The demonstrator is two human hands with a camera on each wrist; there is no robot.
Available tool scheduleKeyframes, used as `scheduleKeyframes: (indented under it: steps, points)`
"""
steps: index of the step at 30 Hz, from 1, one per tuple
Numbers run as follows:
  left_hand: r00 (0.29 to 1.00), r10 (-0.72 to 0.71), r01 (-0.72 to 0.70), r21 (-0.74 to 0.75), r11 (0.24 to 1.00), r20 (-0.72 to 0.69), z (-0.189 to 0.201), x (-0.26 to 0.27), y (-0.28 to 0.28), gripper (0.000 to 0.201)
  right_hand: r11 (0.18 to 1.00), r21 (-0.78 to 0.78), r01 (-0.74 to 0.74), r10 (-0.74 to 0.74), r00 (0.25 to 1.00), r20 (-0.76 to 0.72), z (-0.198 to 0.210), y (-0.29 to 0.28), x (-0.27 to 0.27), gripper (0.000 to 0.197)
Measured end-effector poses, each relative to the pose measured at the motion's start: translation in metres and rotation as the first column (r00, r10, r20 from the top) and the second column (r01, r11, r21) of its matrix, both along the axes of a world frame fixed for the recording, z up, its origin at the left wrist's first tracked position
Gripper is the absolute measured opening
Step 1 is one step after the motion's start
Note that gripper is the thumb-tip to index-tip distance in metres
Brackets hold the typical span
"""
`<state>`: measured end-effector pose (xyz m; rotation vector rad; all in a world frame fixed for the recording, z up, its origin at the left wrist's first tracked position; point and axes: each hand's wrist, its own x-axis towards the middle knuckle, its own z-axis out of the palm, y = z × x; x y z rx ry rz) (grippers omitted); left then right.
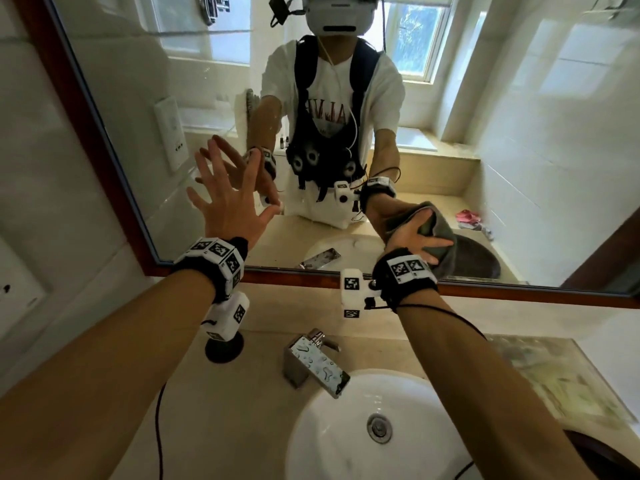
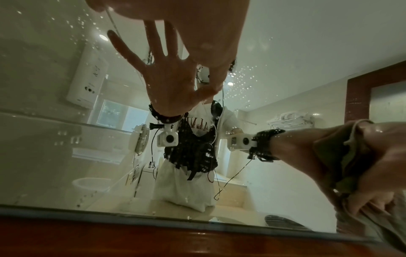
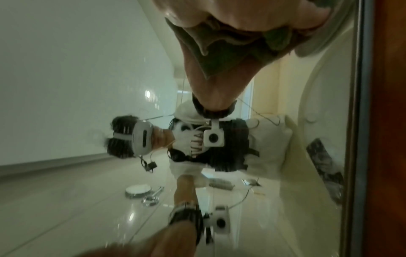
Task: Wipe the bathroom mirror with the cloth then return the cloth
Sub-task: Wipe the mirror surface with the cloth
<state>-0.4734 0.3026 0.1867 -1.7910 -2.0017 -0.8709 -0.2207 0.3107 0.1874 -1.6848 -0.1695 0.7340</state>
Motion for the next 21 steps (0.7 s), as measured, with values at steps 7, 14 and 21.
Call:
scheduleKeyframes:
  steps: [7,14,21]
  points:
    - [1.0,0.02,-0.019,0.015,1.0,-0.017,-0.008,-0.043,-0.001,0.101,0.997,0.031,-0.066,0.067,0.998,-0.021,-0.011,-0.001,-0.105,0.093]
    - [0.997,0.076,-0.076,-0.026,0.997,0.002,-0.018,-0.096,-0.009,0.102,0.969,-0.006,-0.248,0.247,0.966,-0.071,-0.021,-0.005,-0.179,0.098]
    - [0.999,0.035,-0.035,-0.012,0.999,0.003,-0.021,-0.089,-0.005,0.103,0.957,-0.048,-0.286,0.28,0.955,-0.099,-0.016,-0.01,-0.14,0.101]
